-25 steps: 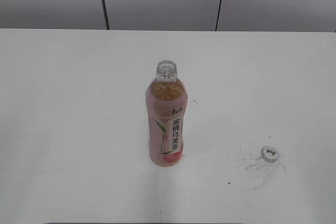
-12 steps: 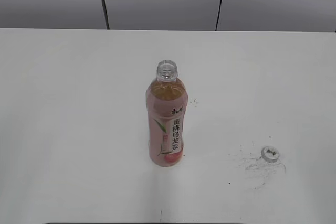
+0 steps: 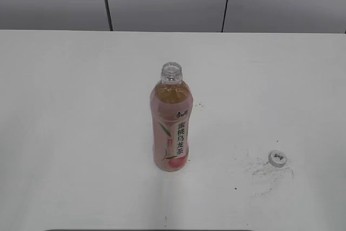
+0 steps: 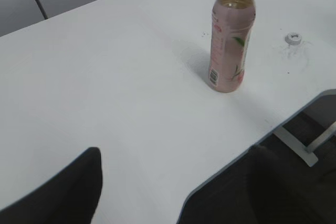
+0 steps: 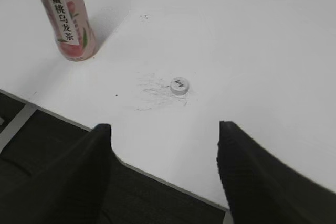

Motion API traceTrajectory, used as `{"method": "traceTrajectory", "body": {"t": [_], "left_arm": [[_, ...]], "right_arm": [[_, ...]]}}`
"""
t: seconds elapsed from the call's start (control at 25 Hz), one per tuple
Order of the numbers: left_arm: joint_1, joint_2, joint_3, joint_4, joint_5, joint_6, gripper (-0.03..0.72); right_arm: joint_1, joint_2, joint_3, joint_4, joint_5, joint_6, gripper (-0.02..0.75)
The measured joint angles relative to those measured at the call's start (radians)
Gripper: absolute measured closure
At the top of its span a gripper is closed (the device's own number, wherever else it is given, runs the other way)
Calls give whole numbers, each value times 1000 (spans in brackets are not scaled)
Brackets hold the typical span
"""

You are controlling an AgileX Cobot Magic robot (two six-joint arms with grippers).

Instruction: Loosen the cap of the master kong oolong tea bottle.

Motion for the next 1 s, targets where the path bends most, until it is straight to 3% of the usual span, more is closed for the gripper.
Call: {"method": "traceTrajectory", "body": {"t": [0.12,0.24,0.36,0.52,1.0], "left_arm": [[115,-1,0,-2,0,0,191],[276,-1,0,-1,0,0,198],[375,-12,0,-1,0,0,199],[400,-88,0,-2,2,0,199],[401,-100,0,-3,2,0,211]], "right_arm": [[-97,0,0,-1,0,0,257],[-224,0,0,-3,-1,0,257],[-303,-1,0,-6,-1,0,257],[-324,-1,0,-10,-1,0,257],[-266,-1,0,-13,-1,0,257]]}}
